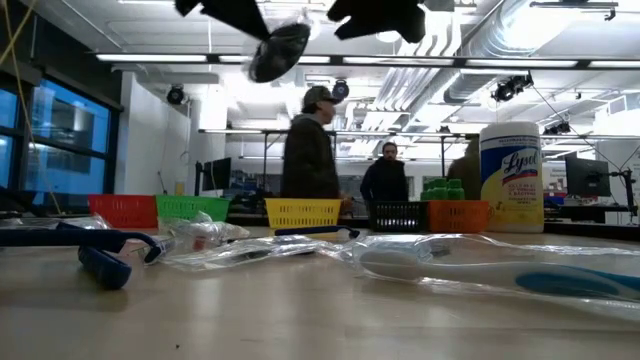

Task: Pick & Place Travel size toiletries
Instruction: Put the black hairbrush into the black bin

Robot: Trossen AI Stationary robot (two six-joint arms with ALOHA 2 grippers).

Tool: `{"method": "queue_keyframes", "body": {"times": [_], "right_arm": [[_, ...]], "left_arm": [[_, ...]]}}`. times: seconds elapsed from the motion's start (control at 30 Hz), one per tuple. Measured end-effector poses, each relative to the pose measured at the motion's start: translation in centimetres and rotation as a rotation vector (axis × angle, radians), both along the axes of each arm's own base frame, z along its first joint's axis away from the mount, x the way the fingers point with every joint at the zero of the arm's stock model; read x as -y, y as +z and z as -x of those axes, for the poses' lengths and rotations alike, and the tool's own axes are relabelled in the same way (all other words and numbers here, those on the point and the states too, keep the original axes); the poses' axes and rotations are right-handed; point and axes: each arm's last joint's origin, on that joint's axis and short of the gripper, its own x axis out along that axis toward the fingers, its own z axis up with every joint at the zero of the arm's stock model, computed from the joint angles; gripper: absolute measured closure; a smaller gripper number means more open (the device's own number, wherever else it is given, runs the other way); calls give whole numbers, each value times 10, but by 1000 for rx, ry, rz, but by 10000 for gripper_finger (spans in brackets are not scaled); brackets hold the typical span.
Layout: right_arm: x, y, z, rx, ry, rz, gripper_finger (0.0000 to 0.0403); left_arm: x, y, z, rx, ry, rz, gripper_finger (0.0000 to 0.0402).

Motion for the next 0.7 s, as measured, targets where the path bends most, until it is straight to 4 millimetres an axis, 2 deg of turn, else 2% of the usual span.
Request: {"method": "queue_keyframes", "body": {"times": [0.23, 0.43, 0.57, 0.7], "right_arm": [[5, -4, -12, 56, -19, -71, 184], [16, -3, -14, 86, -69, -134, 127], [26, -3, -15, 92, -104, -182, 122], [33, -4, -16, 88, -87, -213, 141]], "left_arm": [[-14, 3, -8, -31, -37, -42, 401], [-17, 6, -12, -28, -65, -61, 401], [-15, 9, -15, 3, -98, -69, 401], [-15, 14, -18, 35, -118, -86, 401]]}}
